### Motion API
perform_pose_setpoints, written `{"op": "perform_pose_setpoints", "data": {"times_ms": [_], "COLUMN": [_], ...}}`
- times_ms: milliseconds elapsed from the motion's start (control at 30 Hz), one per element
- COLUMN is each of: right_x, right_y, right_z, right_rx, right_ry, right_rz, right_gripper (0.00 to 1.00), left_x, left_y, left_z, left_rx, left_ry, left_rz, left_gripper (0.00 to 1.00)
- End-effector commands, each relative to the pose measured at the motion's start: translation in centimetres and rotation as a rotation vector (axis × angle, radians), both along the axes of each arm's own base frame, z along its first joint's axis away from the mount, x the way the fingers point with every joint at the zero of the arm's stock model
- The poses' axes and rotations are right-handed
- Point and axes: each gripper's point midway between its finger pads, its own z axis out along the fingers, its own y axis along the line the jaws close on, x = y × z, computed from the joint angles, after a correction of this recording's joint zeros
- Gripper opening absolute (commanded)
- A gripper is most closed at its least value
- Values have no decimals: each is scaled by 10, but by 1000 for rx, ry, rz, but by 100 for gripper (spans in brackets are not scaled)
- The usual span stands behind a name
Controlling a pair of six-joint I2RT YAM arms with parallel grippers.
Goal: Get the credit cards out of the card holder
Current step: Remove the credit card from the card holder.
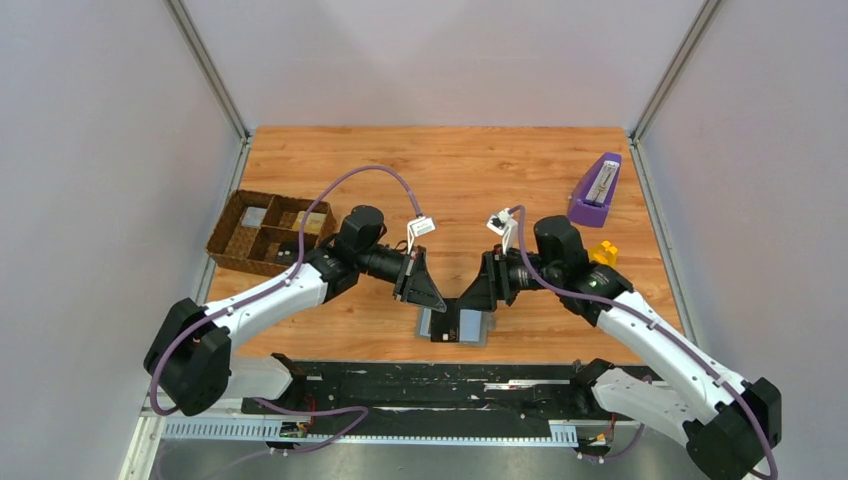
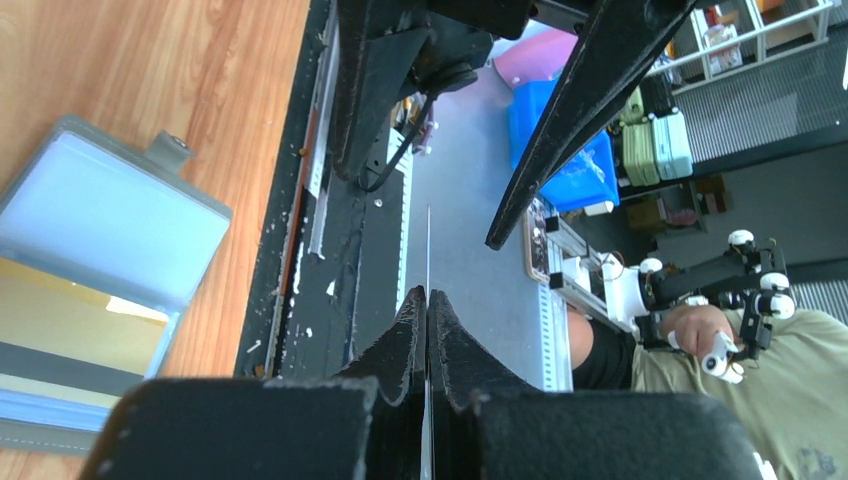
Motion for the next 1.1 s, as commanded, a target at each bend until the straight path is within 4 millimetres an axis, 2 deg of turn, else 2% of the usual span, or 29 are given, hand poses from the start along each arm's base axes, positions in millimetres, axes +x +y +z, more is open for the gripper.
{"op": "perform_pose_setpoints", "data": {"times_ms": [0,333,500,633,900,1067], "right_x": [-2,4,1,-3,-7,-4], "right_y": [11,13,15,15,16,20], "right_z": [26,17,13,15,2,-4], "right_rx": [101,126,138,155,157,155], "right_ry": [-36,48,72,93,155,178], "right_rz": [136,212,249,283,305,307], "right_gripper": [57,51,49,42,39,30], "left_x": [-6,-8,-10,-10,-9,-8], "left_y": [-3,-3,-1,-1,-2,-3], "left_z": [8,7,4,3,0,0], "left_rx": [-24,-26,-10,-5,2,4], "left_ry": [-48,-61,-46,-49,-42,-40], "left_rz": [-64,-88,-101,-100,-106,-107], "left_gripper": [0,0,0,0,0,0]}}
